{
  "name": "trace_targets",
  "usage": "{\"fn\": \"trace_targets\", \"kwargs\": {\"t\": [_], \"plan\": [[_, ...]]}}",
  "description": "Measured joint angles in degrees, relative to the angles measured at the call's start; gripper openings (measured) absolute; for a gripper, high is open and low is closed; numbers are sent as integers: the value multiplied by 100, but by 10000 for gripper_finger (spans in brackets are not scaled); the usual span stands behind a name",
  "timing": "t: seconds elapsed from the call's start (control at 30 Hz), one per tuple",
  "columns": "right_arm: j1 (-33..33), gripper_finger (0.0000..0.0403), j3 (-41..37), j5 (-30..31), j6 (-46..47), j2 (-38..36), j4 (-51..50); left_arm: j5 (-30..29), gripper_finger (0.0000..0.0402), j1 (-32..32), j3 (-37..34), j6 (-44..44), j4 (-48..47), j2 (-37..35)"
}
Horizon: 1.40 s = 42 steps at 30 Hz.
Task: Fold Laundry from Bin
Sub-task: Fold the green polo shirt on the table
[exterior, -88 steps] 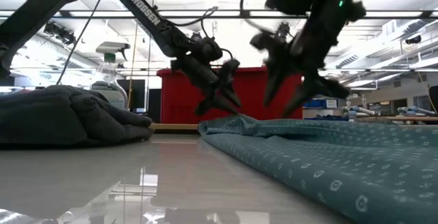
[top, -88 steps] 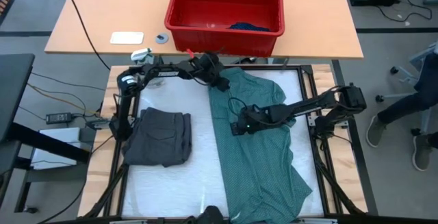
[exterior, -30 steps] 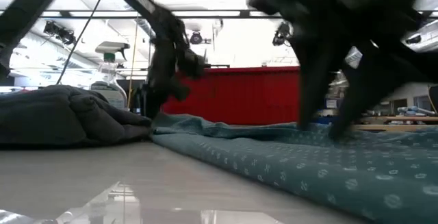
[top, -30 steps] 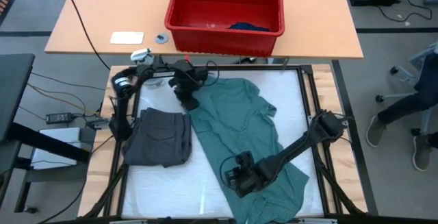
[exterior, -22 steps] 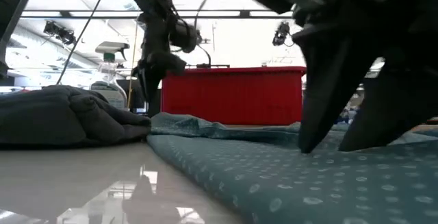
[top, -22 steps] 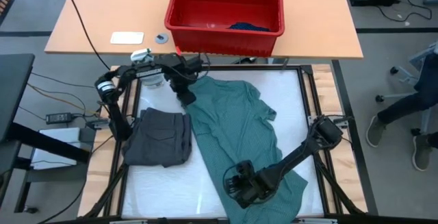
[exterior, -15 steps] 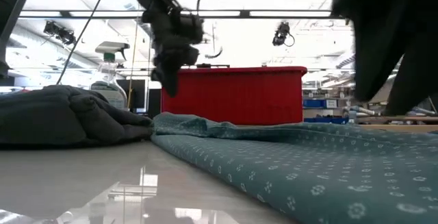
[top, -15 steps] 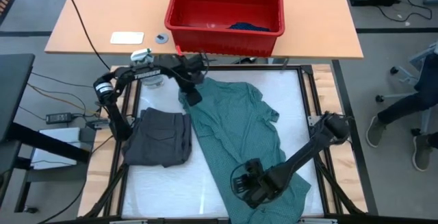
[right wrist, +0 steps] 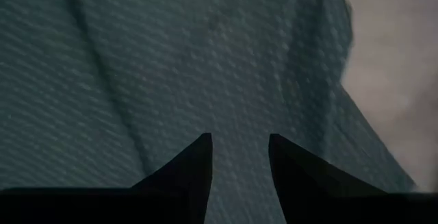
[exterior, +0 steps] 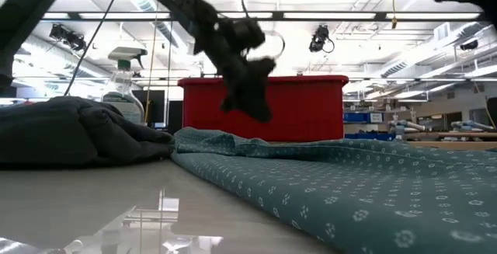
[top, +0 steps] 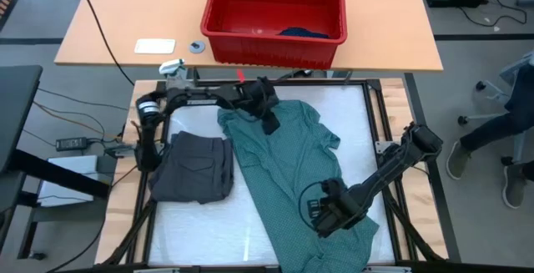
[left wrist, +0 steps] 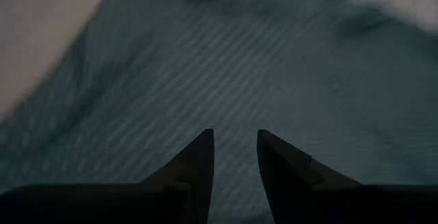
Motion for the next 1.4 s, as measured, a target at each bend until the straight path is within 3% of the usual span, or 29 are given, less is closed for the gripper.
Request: {"fn": "trace_targets", "kwargs": {"t": [0.1, 0.33, 0.57, 0.77, 0.93, 1.1, 1.3, 1.4], "plan": [[-22, 152, 0, -333, 23, 31, -77, -74, 116, 218, 116, -50, -473, 305], [-146, 152, -257, -368, -83, 31, -21, -617, 116, 874, 209, 307, -1556, 607], [-473, 152, -1091, -527, -461, 33, 535, -678, 116, 1644, 216, 537, -2385, 619], [-1234, 152, -2043, -571, -1368, -22, 959, -677, 116, 2025, 212, 614, -2821, 590], [-2011, 152, -2514, -660, -2818, -398, 1343, -616, 116, 2037, 234, 866, -2881, 397], [-2221, 152, -2415, -773, -3877, -1119, 1424, -554, 116, 1950, 686, 1576, -2775, 89], [-2255, 152, -2612, -1105, -4276, -1800, -130, -5, 116, 1936, 1270, 1927, -2129, 158], [-2254, 152, -2966, -1377, -4472, -2046, -72, 48, 116, 1935, 1287, 1905, -1736, 246]]}}
